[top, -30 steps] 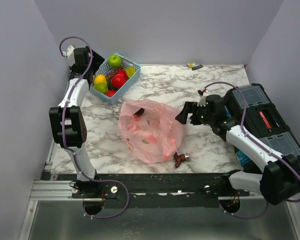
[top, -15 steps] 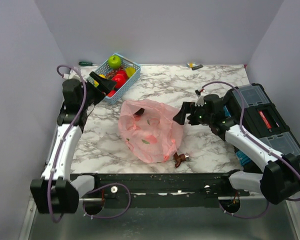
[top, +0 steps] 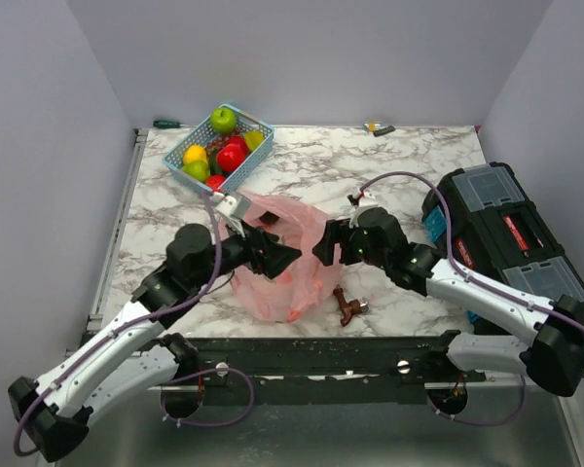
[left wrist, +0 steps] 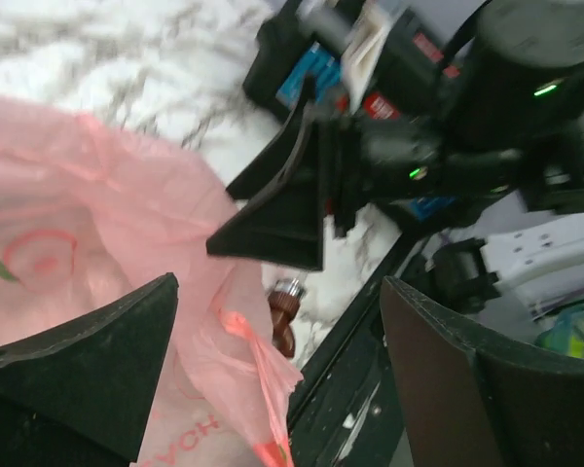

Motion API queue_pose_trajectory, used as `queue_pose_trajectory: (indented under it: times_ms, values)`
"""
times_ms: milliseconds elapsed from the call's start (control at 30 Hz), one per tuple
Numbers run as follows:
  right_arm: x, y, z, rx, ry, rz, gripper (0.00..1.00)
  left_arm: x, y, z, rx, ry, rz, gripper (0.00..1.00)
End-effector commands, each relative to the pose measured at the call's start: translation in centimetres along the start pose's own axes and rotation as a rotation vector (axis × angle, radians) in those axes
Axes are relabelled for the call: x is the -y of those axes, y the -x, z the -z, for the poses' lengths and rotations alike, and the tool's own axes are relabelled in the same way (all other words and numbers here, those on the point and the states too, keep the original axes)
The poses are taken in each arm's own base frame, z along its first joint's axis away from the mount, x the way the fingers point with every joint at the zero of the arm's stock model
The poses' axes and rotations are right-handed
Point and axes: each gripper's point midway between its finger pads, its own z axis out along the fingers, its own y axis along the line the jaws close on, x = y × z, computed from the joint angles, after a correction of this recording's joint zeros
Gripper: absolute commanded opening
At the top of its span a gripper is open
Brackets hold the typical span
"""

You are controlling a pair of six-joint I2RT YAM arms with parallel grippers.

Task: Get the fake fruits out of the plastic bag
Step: Take out the fake fruit from the plastic bag.

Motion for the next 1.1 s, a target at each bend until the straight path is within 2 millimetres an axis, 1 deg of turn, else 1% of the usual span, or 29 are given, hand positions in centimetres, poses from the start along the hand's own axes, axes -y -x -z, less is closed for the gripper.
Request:
queue_pose_trajectory:
  times_ms: [0, 67, 133, 167, 200, 267, 333, 400, 467, 533, 600, 667, 700, 733, 800, 833, 867, 900, 1000, 1033, 1067]
  values:
    - [1.8, 0.6, -0.1, 0.088, -0.16, -0.059, 0.82, -3.0, -4.3, -2.4, -0.03, 0.16, 0.014, 0.81]
    - [1.4, 1.0, 0.3, 0.119, -0.151, -0.049, 0.82, -3.8, -5.2, -3.2, -0.034, 0.207, 0.042, 0.78]
    - [1.3, 1.4, 0.7, 0.125, -0.151, -0.04, 0.84, -5.0, -6.2, -3.6, -0.044, 0.266, 0.069, 0.74]
    - [1.2, 1.4, 1.0, 0.117, -0.153, -0.029, 0.86, -5.4, -6.4, -3.6, -0.045, 0.283, 0.074, 0.74]
    - [0.9, 1.5, 1.2, 0.108, -0.147, -0.019, 0.88, -5.4, -6.1, -3.8, -0.025, 0.282, 0.074, 0.74]
    - [-0.3, 1.6, 1.8, 0.089, -0.12, 0.002, 0.91, -5.9, -6.1, -3.5, -0.017, 0.303, 0.075, 0.74]
    - [-2.4, 1.0, 2.4, 0.07, -0.059, 0.024, 0.92, -6.5, -6.3, -3.0, -0.007, 0.329, 0.075, 0.73]
    - [-3.9, 0.4, 2.5, 0.051, -0.009, 0.005, 0.92, -7.2, -6.7, -2.4, 0.003, 0.354, 0.073, 0.72]
    - [-4.2, -0.1, 2.1, 0.05, 0.005, -0.02, 0.9, -7.7, -7.1, -2.1, 0.008, 0.364, 0.071, 0.73]
    - [-3.6, -0.7, 1.1, 0.049, -0.024, -0.023, 0.88, -8.3, -7.8, -2.0, 0.002, 0.388, 0.075, 0.74]
    - [-3.3, -1.1, 0.0, 0.039, -0.048, -0.006, 0.83, -9.0, -8.4, -2.2, -0.019, 0.417, 0.088, 0.77]
    - [-3.2, -1.6, -1.2, 0.023, -0.059, 0.011, 0.74, -9.5, -8.4, -2.8, -0.031, 0.441, 0.112, 0.77]
    - [-3.2, -1.7, -1.7, 0.017, -0.07, 0.012, 0.68, -10.1, -8.9, -2.9, -0.055, 0.47, 0.123, 0.78]
    - [-3.0, -1.6, -2.0, 0.023, -0.085, 0.012, 0.6, -10.6, -8.9, -3.1, -0.063, 0.491, 0.128, 0.76]
    - [-2.4, -1.6, -2.5, 0.036, -0.118, 0.006, 0.51, -11.9, -8.8, -3.3, -0.063, 0.551, 0.143, 0.72]
    - [-2.3, -1.4, -2.7, 0.047, -0.127, 0.008, 0.5, -12.6, -8.8, -3.5, -0.06, 0.579, 0.152, 0.7]
    - [-2.1, -1.5, -2.9, 0.051, -0.133, 0.008, 0.45, -13.4, -8.7, -3.5, -0.053, 0.616, 0.161, 0.68]
    - [-2.2, -1.4, -3.0, 0.056, -0.13, 0.007, 0.38, -14.3, -8.6, -3.5, -0.04, 0.658, 0.164, 0.66]
    - [-2.5, -1.4, -3.2, 0.048, -0.114, 0.023, 0.09, -16.2, -8.1, -4.2, 0.003, 0.724, 0.122, 0.63]
    - [-2.6, -1.4, -3.1, 0.05, -0.111, 0.021, 0.02, -16.8, -7.7, -4.6, 0.027, 0.744, 0.097, 0.62]
    - [-2.6, -1.2, -3.1, 0.055, -0.11, 0.02, 0.01, -17.7, -7.5, -4.7, 0.041, 0.785, 0.067, 0.62]
